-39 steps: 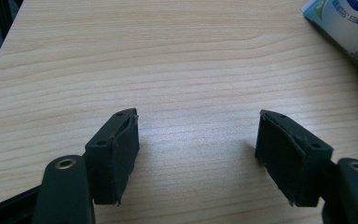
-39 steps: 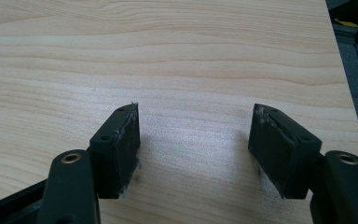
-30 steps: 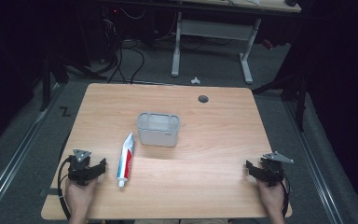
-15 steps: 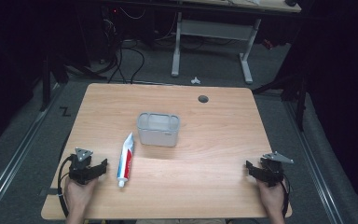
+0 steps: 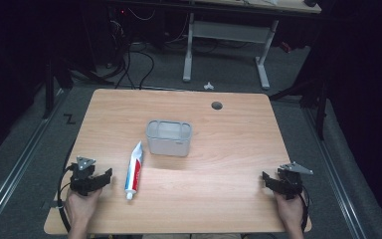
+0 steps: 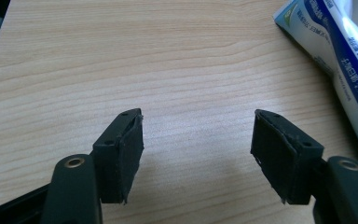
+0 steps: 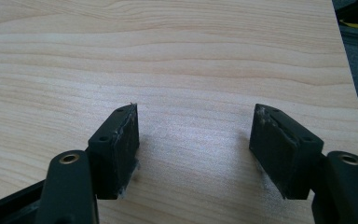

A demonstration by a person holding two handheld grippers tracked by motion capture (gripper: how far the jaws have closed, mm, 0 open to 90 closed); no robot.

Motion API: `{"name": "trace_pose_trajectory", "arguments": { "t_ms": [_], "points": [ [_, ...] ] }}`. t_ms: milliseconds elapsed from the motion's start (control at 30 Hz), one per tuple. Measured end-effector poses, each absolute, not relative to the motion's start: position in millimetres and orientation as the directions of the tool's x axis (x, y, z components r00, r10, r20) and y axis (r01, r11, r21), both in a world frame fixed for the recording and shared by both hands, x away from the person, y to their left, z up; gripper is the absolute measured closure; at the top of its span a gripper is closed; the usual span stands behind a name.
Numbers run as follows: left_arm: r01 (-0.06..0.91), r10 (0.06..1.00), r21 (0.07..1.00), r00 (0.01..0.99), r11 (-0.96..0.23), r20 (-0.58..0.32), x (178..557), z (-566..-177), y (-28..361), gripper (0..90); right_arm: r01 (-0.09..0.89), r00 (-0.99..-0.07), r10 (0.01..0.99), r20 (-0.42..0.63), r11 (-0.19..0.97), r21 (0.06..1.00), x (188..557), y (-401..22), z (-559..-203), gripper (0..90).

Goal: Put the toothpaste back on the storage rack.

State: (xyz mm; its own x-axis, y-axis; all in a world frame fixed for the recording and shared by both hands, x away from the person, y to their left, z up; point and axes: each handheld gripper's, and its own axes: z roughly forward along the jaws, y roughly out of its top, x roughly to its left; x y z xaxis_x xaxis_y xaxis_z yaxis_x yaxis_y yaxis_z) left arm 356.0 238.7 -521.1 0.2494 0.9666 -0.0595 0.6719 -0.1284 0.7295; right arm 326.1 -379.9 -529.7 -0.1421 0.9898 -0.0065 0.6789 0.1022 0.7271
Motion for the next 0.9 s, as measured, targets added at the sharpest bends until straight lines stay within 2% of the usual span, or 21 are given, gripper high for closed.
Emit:
{"name": "trace_pose_trajectory", "arguments": {
  "t_ms": [267, 900],
  "points": [
    [0.669, 0.966, 0.736, 0.244, -0.104, -0.085, 346.7, -515.0, 242.2, 33.6, 0.680, -0.143, 0.990, -0.006, 0.103, 0.726, 325.9, -379.7, -529.6, 33.1],
    [0.680, 0.936, 0.716, 0.335, -0.160, -0.109, 317.3, -497.6, 224.6, 33.9, 0.679, -0.155, 0.988, -0.008, 0.113, 0.725, 325.4, -379.3, -529.6, 32.7]
  ]
}}
